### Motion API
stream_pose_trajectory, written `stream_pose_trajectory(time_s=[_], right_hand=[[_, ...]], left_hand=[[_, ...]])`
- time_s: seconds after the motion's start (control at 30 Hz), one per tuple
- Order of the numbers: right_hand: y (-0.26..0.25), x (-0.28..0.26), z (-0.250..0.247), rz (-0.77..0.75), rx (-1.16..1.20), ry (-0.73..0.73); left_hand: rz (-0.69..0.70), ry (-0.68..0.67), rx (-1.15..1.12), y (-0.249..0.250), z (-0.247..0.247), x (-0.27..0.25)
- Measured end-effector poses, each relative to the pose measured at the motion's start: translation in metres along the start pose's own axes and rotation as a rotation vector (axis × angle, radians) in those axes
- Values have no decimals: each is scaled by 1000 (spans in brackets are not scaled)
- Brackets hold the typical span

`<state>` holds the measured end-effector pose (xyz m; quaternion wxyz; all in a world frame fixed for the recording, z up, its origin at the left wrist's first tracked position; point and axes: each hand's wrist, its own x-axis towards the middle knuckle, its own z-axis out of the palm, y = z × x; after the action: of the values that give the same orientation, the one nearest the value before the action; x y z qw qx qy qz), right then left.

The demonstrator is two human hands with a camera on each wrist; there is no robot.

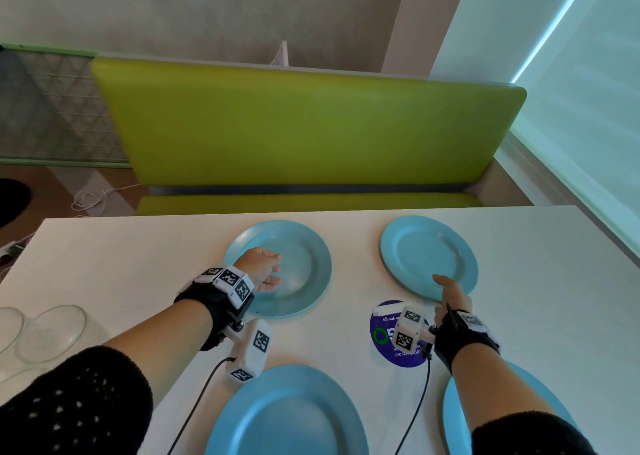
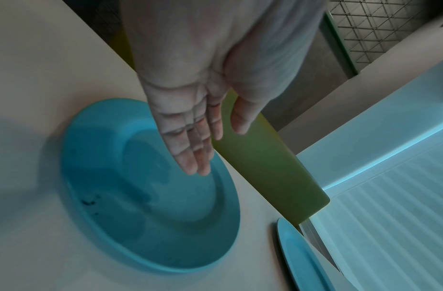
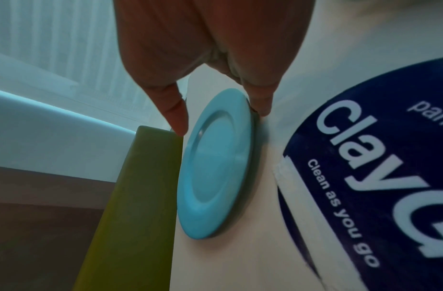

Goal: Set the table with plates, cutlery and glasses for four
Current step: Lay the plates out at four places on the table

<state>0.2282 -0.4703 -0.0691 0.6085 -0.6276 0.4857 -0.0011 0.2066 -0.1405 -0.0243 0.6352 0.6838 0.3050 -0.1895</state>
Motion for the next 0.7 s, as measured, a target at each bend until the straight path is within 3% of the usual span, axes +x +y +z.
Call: stream_pose_trajectory(time_s=[0.43, 0.6, 0.7], right_hand=[[36, -57, -20, 19, -40, -43], [51, -105, -19, -67, -144, -119], [65, -145, -14, -103, -59, -198]], left_hand=[[37, -83, 29, -32, -20, -45], [69, -170, 129, -58, -39, -71], [62, -244, 225, -74, -59, -93]])
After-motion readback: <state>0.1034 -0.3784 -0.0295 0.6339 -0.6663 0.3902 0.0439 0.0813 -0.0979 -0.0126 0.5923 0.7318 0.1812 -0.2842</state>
